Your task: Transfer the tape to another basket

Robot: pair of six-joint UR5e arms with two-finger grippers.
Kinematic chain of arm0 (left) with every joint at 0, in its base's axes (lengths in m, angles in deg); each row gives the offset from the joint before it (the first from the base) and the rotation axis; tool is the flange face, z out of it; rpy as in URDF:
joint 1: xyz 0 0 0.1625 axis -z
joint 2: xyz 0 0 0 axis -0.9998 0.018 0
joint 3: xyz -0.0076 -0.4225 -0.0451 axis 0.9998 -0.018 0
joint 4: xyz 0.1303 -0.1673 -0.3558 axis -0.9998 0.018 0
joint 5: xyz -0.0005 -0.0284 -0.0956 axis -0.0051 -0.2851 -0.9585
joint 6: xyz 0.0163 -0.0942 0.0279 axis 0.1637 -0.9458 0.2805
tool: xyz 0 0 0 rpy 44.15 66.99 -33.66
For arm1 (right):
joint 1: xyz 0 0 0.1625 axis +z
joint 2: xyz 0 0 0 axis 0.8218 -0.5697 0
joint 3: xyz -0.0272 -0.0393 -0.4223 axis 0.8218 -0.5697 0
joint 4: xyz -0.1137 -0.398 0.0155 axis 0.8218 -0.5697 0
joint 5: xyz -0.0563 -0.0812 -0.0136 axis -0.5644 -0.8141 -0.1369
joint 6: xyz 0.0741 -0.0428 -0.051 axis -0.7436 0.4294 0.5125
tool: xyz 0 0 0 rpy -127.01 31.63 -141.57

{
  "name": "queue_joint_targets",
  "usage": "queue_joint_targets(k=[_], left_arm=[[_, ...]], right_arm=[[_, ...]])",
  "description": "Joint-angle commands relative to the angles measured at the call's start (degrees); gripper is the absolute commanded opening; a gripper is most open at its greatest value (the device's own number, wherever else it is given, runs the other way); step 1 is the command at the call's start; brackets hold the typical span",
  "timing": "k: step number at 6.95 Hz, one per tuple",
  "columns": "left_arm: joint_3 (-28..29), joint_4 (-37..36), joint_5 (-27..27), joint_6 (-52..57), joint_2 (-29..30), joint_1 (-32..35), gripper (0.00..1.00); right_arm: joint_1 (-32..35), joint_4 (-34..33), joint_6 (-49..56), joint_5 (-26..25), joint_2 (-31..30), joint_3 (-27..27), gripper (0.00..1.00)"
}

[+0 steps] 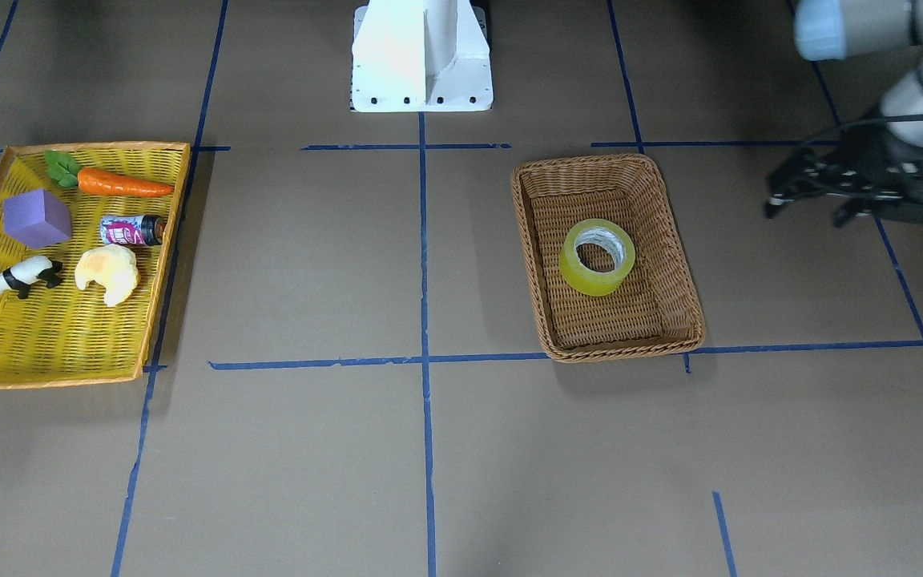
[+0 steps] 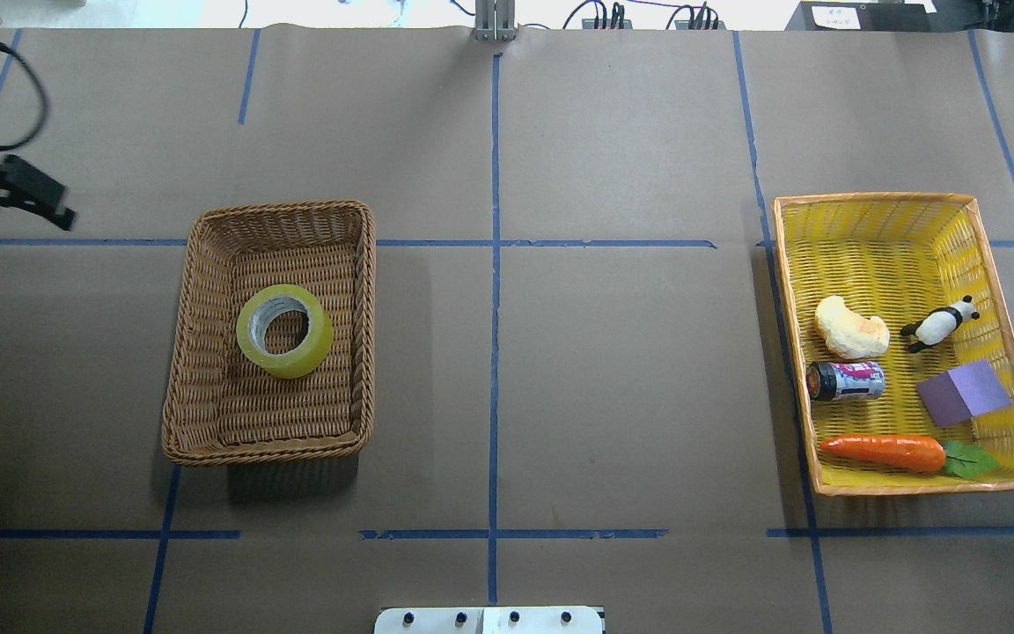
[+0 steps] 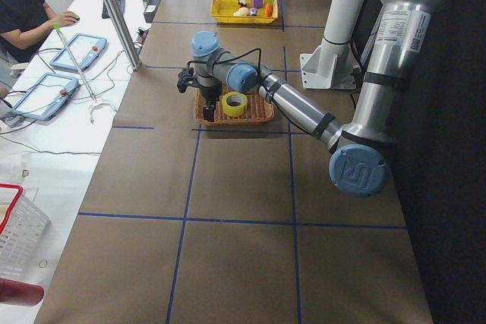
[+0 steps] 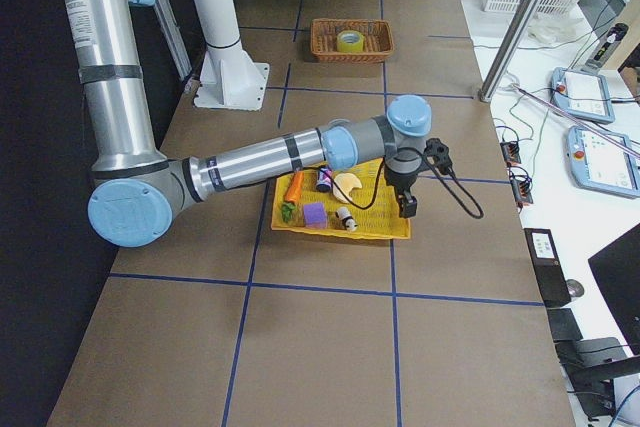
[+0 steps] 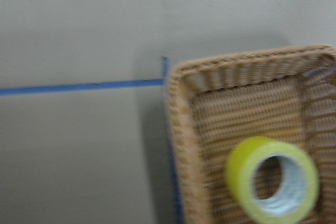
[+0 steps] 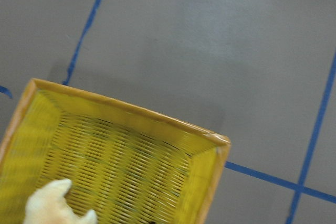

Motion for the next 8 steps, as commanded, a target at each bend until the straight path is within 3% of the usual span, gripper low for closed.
queue_joint_targets(k=[1,3,8], left_arm=[[8.85,-0.07,-2.36,19.54,-4.31,10.69,1.00],[18.17,-0.07,-2.45,30.55,-5.54,16.34,1.00],[21.98,-0.25,-1.66,32.87,-5.55,21.53,1.00]], right_arm=[[4.58,0.78,4.60,1.53,-5.12,-4.69,1.00],[4.59,1.05,4.16,1.27,-6.78,-5.75,1.00],[5.73,0.78,1.62,3.73,-7.76,-5.67,1.00]])
